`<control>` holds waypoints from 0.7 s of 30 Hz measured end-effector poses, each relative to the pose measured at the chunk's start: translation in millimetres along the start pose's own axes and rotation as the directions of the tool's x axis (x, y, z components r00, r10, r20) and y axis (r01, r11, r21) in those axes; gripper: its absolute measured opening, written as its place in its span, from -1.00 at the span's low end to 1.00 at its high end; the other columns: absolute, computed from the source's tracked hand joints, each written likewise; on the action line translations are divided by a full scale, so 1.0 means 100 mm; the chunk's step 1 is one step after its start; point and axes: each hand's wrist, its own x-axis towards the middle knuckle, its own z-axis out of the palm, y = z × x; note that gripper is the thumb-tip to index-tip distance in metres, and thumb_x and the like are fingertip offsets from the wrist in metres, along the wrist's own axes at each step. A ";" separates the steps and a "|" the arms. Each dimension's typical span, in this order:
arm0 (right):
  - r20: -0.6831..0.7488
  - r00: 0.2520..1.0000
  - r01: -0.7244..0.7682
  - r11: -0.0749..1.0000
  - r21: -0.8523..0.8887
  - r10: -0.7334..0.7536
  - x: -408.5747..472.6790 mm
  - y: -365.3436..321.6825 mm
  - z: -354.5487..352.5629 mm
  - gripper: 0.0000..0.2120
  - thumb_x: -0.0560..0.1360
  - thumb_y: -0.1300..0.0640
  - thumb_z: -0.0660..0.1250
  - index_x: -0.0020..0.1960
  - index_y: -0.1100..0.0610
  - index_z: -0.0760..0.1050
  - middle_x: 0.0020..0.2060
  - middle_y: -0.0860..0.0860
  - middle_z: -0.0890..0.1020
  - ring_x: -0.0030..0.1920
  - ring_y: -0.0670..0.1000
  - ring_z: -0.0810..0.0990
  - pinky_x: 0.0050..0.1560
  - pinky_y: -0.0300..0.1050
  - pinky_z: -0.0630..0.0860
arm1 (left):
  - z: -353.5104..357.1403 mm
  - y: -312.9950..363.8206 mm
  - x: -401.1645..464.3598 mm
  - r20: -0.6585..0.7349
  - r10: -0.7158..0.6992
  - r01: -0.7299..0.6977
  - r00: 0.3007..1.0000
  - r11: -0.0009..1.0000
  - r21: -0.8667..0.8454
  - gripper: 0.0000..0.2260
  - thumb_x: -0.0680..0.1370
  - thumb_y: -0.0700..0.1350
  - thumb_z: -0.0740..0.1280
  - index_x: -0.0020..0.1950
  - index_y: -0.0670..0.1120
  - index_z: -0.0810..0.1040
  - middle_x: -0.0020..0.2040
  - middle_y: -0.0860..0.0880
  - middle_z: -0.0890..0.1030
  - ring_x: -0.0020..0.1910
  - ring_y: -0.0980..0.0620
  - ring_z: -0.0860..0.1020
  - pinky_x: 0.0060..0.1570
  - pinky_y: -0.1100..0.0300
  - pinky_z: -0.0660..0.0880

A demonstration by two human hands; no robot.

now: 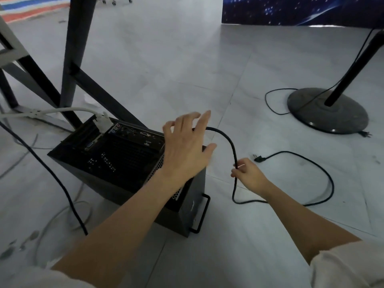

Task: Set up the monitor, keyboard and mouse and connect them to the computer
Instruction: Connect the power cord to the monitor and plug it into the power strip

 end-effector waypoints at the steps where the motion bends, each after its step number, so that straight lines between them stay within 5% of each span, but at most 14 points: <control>1: 0.033 0.999 -0.020 1.000 -0.023 0.021 -0.03 0.05 -0.07 -0.81 0.52 0.22 0.27 0.11 0.14 0.36 -0.08 0.13 0.59 -0.08 0.06 0.53 -0.07 -0.13 0.38 | 0.04 0.12 0.02 -0.027 0.083 -0.082 0.996 0.996 0.046 -0.40 0.39 0.06 0.42 0.38 -0.09 0.40 0.26 -0.14 0.48 0.26 -0.14 0.43 0.20 -0.14 0.27; 6: 0.080 0.978 -0.177 0.968 -0.178 0.194 -0.29 0.60 -0.40 -0.89 0.44 0.29 0.30 -0.04 0.17 0.45 -0.19 0.08 0.55 -0.13 0.10 0.54 -0.04 -0.06 0.46 | 0.45 0.71 -0.04 0.053 0.370 -0.373 0.928 0.924 0.084 -0.46 0.35 0.07 0.45 0.28 -0.08 0.50 0.26 -0.13 0.52 0.32 -0.13 0.43 0.28 -0.13 0.12; 9: 0.045 0.958 -0.268 0.940 -0.210 0.283 -0.48 1.02 -0.57 -0.91 0.44 0.27 0.29 -0.23 0.15 0.47 -0.24 0.06 0.61 -0.25 0.02 0.54 -0.22 -0.17 0.45 | 0.74 1.05 -0.16 0.319 0.353 -0.409 0.880 0.903 0.128 -0.41 0.41 0.04 0.41 0.39 -0.08 0.39 0.35 -0.16 0.43 0.44 -0.18 0.26 0.39 -0.24 -0.12; 12: 0.005 0.960 -0.264 0.909 -0.322 0.280 -0.58 1.25 -0.65 -0.87 0.46 0.23 0.31 -0.27 0.13 0.47 -0.31 -0.04 0.55 -0.29 -0.09 0.48 -0.37 -0.30 0.29 | 1.06 1.26 -0.27 0.592 0.244 -0.425 0.768 0.886 0.186 -0.47 0.56 0.03 0.23 0.49 -0.09 0.18 0.42 -0.19 0.30 0.50 -0.23 0.04 0.22 -0.29 -0.49; 17: -0.055 0.973 -0.226 0.878 -0.421 0.224 -0.56 1.52 -0.77 -0.85 0.50 0.17 0.23 -0.22 0.00 0.38 -0.17 -0.01 0.52 -0.03 0.08 0.54 -0.08 -0.12 0.42 | 1.51 1.48 -0.54 0.740 0.277 -0.485 0.613 0.871 0.075 -0.72 0.62 -0.04 0.15 0.29 -0.07 0.44 0.10 -0.07 0.56 0.21 -0.14 0.45 0.35 -0.25 -0.36; 21: -0.084 0.974 -0.221 0.793 -0.567 0.211 -0.58 1.65 -0.76 -0.88 0.52 0.19 0.16 -0.04 -0.01 0.41 -0.04 -0.03 0.56 0.06 0.05 0.52 0.16 -0.03 0.36 | 1.64 1.36 -0.58 0.777 0.089 -0.375 0.623 0.906 0.196 -0.78 0.54 -0.21 0.18 0.12 -0.02 0.53 -0.01 0.00 0.60 0.10 -0.06 0.51 0.44 -0.13 -0.12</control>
